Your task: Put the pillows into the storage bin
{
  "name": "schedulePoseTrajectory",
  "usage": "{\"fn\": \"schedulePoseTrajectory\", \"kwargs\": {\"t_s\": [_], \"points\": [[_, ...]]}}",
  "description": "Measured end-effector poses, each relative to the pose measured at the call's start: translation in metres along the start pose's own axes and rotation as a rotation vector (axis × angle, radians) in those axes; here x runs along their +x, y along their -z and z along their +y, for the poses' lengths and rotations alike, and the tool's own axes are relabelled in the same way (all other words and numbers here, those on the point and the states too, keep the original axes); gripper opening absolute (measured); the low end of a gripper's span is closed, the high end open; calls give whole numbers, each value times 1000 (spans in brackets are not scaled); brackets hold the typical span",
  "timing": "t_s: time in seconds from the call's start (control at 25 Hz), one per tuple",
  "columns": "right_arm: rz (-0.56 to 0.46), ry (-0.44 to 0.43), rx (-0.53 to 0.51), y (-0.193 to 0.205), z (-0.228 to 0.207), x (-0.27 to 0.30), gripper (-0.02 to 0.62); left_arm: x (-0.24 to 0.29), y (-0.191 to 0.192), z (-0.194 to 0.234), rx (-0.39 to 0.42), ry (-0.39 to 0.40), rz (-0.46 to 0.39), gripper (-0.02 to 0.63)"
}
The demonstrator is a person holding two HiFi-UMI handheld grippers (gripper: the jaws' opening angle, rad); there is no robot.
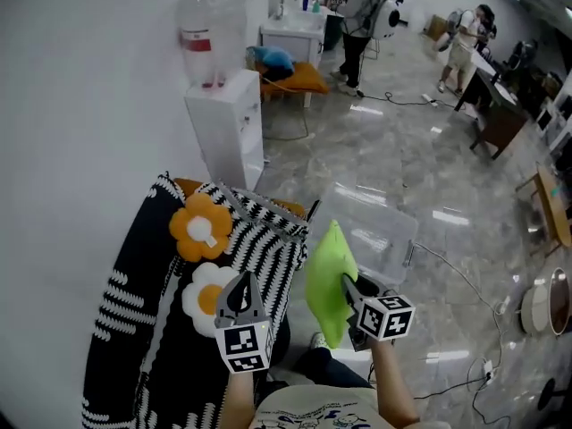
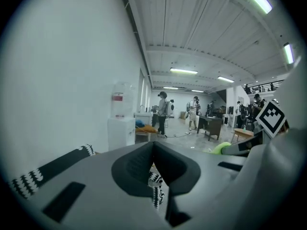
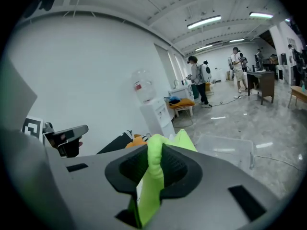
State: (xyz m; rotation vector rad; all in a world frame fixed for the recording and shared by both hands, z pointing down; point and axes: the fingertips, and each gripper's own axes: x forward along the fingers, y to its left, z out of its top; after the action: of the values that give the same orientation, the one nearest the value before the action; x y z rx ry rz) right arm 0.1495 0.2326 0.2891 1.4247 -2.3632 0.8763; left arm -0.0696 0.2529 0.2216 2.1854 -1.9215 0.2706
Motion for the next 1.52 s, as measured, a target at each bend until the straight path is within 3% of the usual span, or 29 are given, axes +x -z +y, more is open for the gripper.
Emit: {"fn": "schedulePoseTrajectory", "kwargs": {"t_s": [0.28,0.52,0.76,1.24,1.52], "points": [[-9,46,14,-50,-112,6,78,93,-16,-97,1,51,15,13],[-22,79,31,-86,-175,36,78,160,-33,-130,34,79,20,13],[-29,104,112,-121,-221,90,78,235,-47,-127,59,86,47,14],[83,232,229,-161,-297,235,80,433,-58,-90,87,184,157,14],[140,302,290,-166,-342,312,81,527,-41,-69,96,216,224,13]]}}
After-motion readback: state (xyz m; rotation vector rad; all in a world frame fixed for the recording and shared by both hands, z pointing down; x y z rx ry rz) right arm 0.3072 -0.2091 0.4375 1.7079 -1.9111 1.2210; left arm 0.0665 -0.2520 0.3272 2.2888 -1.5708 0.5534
